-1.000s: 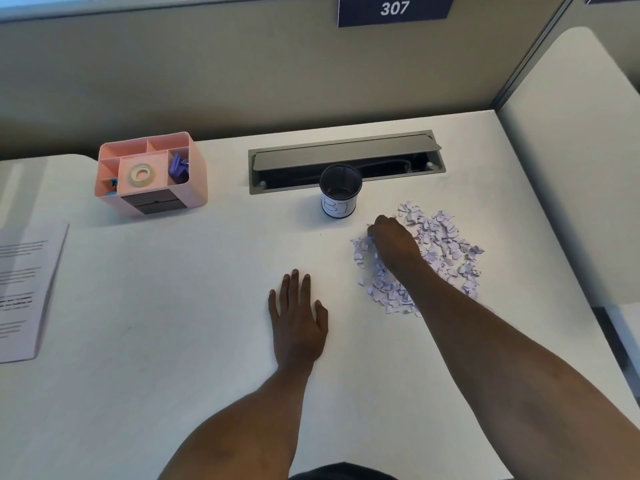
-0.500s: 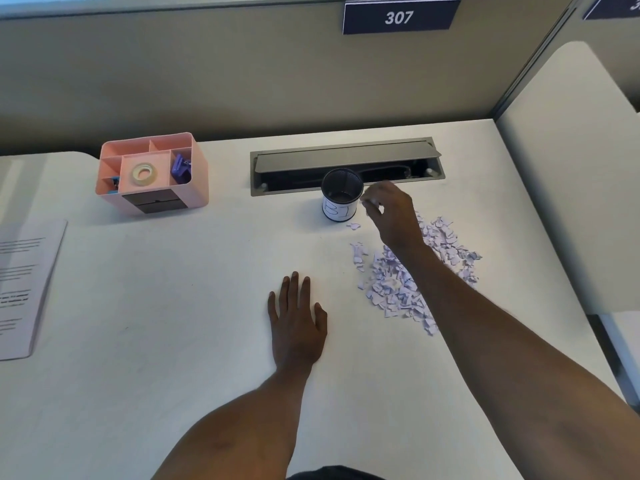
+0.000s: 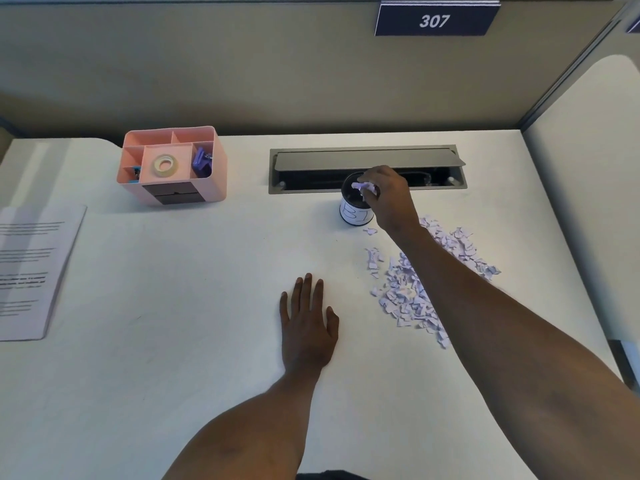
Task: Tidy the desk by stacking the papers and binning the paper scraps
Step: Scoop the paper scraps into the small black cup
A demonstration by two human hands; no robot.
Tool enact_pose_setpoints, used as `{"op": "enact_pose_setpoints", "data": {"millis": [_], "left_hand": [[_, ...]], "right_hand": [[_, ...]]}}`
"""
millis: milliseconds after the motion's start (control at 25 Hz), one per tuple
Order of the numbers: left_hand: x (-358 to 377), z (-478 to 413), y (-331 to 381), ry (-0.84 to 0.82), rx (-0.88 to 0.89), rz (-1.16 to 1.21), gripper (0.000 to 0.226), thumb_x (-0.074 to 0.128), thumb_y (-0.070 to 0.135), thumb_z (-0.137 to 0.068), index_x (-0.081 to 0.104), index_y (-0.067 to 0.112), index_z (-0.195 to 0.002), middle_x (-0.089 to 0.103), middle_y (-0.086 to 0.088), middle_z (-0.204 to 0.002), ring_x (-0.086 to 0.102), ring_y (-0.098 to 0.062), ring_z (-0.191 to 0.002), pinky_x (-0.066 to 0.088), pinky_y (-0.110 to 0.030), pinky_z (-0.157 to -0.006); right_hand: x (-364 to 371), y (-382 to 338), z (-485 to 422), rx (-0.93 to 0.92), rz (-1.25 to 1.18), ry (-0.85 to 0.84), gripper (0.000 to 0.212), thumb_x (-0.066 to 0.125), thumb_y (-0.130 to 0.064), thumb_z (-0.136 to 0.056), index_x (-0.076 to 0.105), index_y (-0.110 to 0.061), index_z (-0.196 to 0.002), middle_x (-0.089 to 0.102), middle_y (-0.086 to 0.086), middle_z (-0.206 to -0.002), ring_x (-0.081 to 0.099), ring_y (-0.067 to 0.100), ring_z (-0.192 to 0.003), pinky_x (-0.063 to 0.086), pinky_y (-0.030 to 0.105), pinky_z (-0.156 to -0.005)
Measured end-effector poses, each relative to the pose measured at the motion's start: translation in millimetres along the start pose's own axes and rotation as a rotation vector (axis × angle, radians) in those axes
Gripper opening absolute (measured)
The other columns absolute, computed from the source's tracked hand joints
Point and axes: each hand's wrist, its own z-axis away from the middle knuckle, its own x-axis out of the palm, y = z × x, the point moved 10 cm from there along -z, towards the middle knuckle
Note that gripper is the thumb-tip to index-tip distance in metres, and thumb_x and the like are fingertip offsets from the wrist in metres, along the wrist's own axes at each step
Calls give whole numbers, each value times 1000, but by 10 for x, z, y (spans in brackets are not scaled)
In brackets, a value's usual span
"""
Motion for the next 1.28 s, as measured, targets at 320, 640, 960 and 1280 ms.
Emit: {"op": "enact_pose_setpoints", "data": {"millis": [320, 640, 960, 1280], "left_hand": [[-1, -3, 1, -7, -4, 2, 61, 36, 40, -106, 28, 24, -164, 17, 0, -176, 10, -17, -164, 8, -50, -133], [-33, 2, 25, 15, 1, -2, 61, 41, 37, -105, 32, 22, -163, 21, -1, -176, 13, -18, -163, 12, -52, -132], [-22, 9, 9, 9, -4, -25, 60, 39, 38, -107, 29, 23, -165, 19, 0, -176, 11, -18, -164, 10, -51, -133], [-14, 14, 19, 2, -1, -20, 60, 38, 38, -108, 29, 22, -165, 17, 0, -176, 9, -17, -164, 10, -50, -133]], "right_hand": [[-237, 276, 283, 109, -26, 236, 15, 58, -2, -93, 71, -5, -101, 66, 9, -99, 62, 20, -87, 54, 30, -77], [395, 670, 1084, 253, 156, -142, 38, 51, -7, -92, 62, -11, -129, 59, 6, -134, 56, 24, -122, 51, 40, -100], [521, 515, 1180, 10, 250, -353, 25, 54, -9, -89, 67, -10, -110, 62, 4, -119, 58, 26, -110, 51, 39, -89], [-257, 1196, 854, 287, 334, -84, 35, 57, -4, -92, 64, -9, -125, 59, 11, -130, 54, 30, -119, 53, 46, -93]]}}
